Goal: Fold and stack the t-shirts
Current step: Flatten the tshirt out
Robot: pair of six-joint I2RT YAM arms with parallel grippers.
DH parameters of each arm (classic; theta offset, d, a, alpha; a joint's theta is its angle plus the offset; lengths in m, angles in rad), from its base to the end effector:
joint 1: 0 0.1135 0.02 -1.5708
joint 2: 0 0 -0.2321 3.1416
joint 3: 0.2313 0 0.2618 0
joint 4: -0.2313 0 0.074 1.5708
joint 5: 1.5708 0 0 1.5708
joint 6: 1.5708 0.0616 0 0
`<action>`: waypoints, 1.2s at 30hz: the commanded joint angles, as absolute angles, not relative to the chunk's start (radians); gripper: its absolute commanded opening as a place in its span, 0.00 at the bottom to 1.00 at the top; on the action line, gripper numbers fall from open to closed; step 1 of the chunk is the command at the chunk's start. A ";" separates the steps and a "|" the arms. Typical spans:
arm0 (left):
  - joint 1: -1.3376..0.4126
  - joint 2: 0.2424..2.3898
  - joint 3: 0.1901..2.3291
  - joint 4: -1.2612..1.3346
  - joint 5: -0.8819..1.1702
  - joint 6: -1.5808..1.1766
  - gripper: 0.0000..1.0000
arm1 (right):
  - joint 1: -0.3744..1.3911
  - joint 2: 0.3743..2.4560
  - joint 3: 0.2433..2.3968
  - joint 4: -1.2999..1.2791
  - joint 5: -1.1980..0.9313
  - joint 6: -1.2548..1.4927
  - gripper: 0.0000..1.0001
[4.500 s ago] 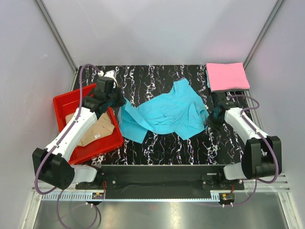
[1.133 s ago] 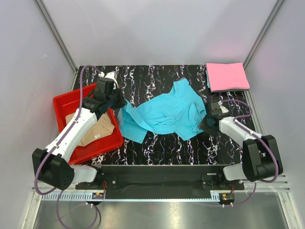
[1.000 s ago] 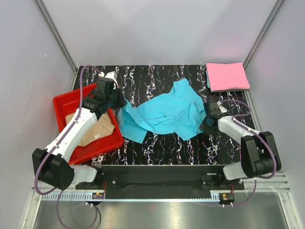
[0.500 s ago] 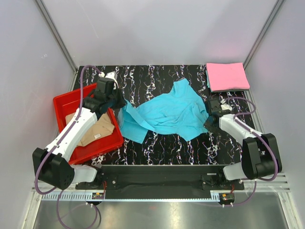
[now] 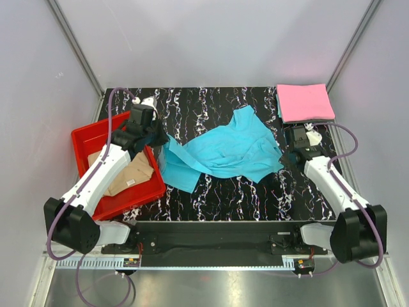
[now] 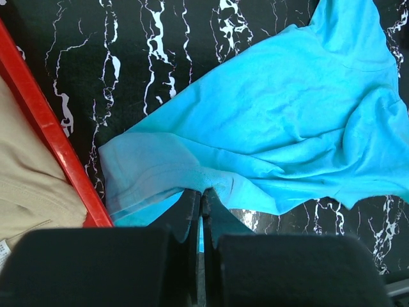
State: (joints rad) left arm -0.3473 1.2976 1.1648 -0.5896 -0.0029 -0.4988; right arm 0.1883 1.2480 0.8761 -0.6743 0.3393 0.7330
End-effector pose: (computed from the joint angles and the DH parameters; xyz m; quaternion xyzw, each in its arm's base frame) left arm 0.3006 -0.1086 0.2731 -0.0696 0.9087 -0.1678 0.3758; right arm 0.2708 0.0307 0.1826 0.2982 0.9051 -0.0325 0.3014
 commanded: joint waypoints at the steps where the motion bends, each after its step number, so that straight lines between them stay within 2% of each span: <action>1: -0.344 1.281 1.195 -0.548 0.026 -0.509 0.00 | 0.178 1.210 0.899 -0.684 0.304 0.696 0.00; 2: -0.344 1.281 1.192 -0.546 0.029 -0.515 0.00 | 0.178 1.212 0.888 -0.681 0.296 0.696 0.00; 5: -0.345 1.287 1.193 -0.548 0.029 -0.512 0.00 | 0.176 1.248 0.867 -0.667 0.284 0.695 0.20; 7: -0.345 1.285 1.197 -0.549 0.028 -0.508 0.00 | 0.169 1.269 0.836 -0.608 0.278 0.692 0.17; 10: -0.345 1.295 1.204 -0.548 0.028 -0.509 0.00 | 0.146 1.345 0.789 -0.526 0.177 0.699 0.01; 13: -0.344 1.305 1.221 -0.564 0.025 -0.497 0.00 | 0.144 1.381 0.781 -0.522 0.166 0.733 0.02; 16: -0.344 1.307 1.227 -0.569 0.018 -0.494 0.00 | 0.144 1.379 0.801 -0.561 0.202 0.741 0.15; 17: -0.344 1.305 1.229 -0.569 0.018 -0.495 0.00 | 0.143 1.368 0.807 -0.572 0.206 0.741 0.22; 19: -0.344 1.305 1.229 -0.566 0.018 -0.495 0.00 | 0.143 1.358 0.802 -0.569 0.206 0.745 0.28; 21: -0.345 1.308 1.227 -0.564 0.018 -0.500 0.00 | 0.143 1.358 0.781 -0.563 0.213 0.764 0.40; 23: -0.344 1.310 1.227 -0.566 0.023 -0.500 0.00 | 0.138 1.368 0.770 -0.560 0.233 0.793 0.45; 28: -0.344 1.308 1.224 -0.563 0.026 -0.503 0.00 | 0.091 1.350 0.720 -0.497 0.232 0.833 0.45; 36: -0.344 1.309 1.215 -0.554 0.031 -0.506 0.00 | 0.054 1.450 0.741 -0.459 0.251 0.825 0.43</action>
State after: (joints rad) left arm -0.3473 1.3071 1.1797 -0.5961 0.0120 -0.5053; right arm 0.0647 1.4242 0.7181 -0.4828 0.2024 0.8093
